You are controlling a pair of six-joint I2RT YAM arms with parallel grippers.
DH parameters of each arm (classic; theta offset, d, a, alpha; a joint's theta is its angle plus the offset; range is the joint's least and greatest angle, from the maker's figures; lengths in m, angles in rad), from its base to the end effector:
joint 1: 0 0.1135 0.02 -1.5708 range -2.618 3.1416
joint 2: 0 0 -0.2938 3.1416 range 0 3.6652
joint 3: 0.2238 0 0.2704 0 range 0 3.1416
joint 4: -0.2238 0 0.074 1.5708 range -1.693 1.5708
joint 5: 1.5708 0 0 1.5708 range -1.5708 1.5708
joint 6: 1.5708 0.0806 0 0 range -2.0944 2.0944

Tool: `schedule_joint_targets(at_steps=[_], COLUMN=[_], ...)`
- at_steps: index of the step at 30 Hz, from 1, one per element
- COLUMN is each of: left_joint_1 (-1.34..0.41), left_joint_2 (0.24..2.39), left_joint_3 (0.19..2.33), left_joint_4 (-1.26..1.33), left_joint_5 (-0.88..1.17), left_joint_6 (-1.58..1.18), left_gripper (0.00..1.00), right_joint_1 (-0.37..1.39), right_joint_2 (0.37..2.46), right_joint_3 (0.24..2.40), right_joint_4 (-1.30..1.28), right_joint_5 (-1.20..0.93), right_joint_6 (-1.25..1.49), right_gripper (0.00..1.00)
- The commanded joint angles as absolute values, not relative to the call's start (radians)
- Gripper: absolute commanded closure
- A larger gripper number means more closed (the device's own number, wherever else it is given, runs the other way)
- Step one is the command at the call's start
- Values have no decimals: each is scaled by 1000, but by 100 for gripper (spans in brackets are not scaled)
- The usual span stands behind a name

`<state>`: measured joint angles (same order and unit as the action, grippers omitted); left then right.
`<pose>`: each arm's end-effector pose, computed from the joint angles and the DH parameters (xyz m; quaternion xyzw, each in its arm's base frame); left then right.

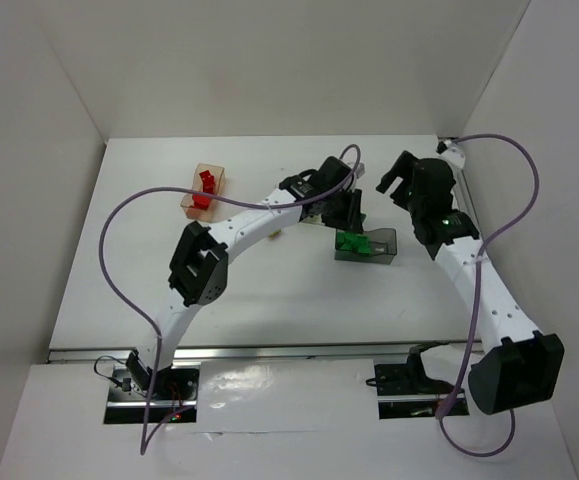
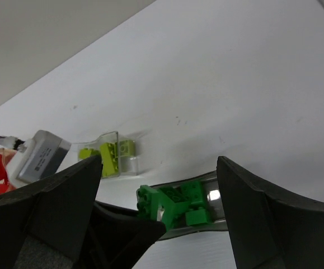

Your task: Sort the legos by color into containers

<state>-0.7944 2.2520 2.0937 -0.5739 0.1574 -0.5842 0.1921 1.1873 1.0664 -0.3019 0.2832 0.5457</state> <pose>0.4038 -0.4291 0.2567 0.1274 0.9022 -0.3135 0.2675 0.3156 0.0384 0.3516 0.2217 0.8049 0.0833 0.5441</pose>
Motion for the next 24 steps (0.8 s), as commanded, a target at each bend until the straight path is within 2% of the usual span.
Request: schedule_joint_targets(at_steps=[1,2,6,7,9,10,11,15,16,20,21,22,24], left_joint_1=[-816,-825,-825,-836,-836,-836,-836,-836,-836,-799,-789,-763,-730], left_joint_2=[2336,2356,2411,2422,2431,2431,2412,2309,2239,2051,2014,1979,1878], left_joint_3=[2198,2218,2286,2286,2315,2315,2315,2245,2183,1972,1921,1829,1728], left_joint_4=[-581,-581,-552,-543,-532,-532,-532,-555,-564,-589,-619,-643,-687], left_joint_5=[248,259,308,308,322,322,322,218,189,36,2,-38,-141], left_joint_6=[-621,-621,-647,-647,-658,-658,-649,-615,-606,-595,-607,-624,-697], left_gripper=[100,97,68,43,20,4,0,0,3,44,65,73,79], right_joint_1=[146,146,133,133,133,133,133,133,133,133,133,133,133], right_joint_2=[1077,1056,973,962,950,950,950,959,959,968,968,968,968], right_joint_3=[1040,1040,1031,1031,1031,1031,1031,1031,1020,1020,1020,1020,1009], right_joint_4=[-345,-356,-365,-365,-374,-374,-374,-374,-365,-356,-356,-347,-338], right_joint_5=[370,379,445,460,460,460,460,449,439,420,408,399,379], right_joint_6=[560,560,569,569,569,569,569,569,569,578,578,578,578], right_gripper=[10,10,10,10,10,10,10,10,10,10,10,10,10])
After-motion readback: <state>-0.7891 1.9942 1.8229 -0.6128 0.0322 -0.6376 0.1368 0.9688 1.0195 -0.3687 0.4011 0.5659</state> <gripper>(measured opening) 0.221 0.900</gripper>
